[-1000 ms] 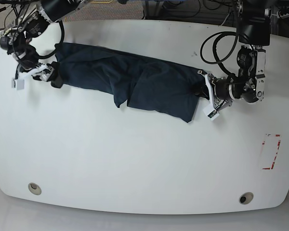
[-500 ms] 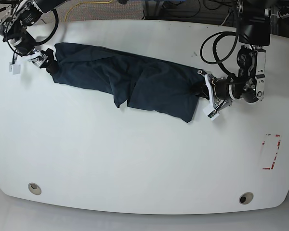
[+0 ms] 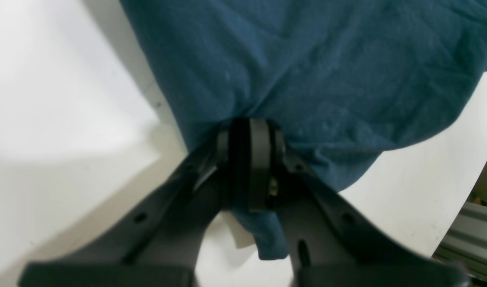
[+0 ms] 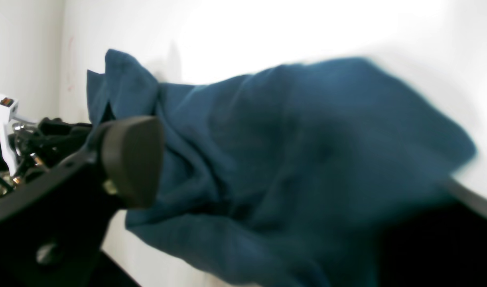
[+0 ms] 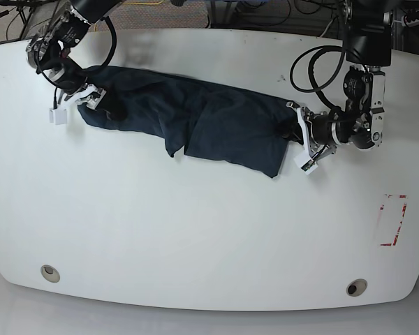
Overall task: Layout the t-shirt on the table in an organized manner, then fold the t-shirt properly
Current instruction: 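Grasp both ends of the folded shirt with both grippers, then push both ends toward each other with both grippers, folding the shirt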
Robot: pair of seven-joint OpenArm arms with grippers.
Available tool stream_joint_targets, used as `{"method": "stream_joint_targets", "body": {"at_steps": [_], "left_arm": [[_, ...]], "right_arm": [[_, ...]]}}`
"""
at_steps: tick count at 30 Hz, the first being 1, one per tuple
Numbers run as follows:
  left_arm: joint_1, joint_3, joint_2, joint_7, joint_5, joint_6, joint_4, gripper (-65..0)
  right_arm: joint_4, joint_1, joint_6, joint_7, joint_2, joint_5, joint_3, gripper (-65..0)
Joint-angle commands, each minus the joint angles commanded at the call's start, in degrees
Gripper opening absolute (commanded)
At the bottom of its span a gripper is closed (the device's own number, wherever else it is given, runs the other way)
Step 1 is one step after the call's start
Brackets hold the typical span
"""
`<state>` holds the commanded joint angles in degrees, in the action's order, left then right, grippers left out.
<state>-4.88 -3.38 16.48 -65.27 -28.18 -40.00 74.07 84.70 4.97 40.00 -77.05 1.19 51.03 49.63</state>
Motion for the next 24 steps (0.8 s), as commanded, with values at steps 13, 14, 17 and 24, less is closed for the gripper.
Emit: {"method": "stream_joint_targets", "body": {"at_steps": [13,14,17,24], "left_arm": [[-3.2,-4.4,-1.5,0.2,-0.1,0.0,-0.2,-60.1],[-3.3,-4.7,-1.9,0.3,-0.1,0.0,-0.2,-60.1],[-3.6,-5.4,-4.5,0.4,-0.1,0.3,-0.2,-60.1],[-5.3,-8.4,-9.7,2.4,-0.1,5.0,-0.2,-60.1]], "right_arm": [[3.4,0.1,0.0,2.7,0.6,0.0,-2.1,-58.2],[4.5,0.1,0.0,2.7,0.7,0.0,-2.1,-58.7],[8.1,0.1,0.0,2.6,0.8,0.0,-2.2,-59.1],[16.6,-0.2,0.0,2.7,2.1,-0.1,-6.9,-59.3]]}}
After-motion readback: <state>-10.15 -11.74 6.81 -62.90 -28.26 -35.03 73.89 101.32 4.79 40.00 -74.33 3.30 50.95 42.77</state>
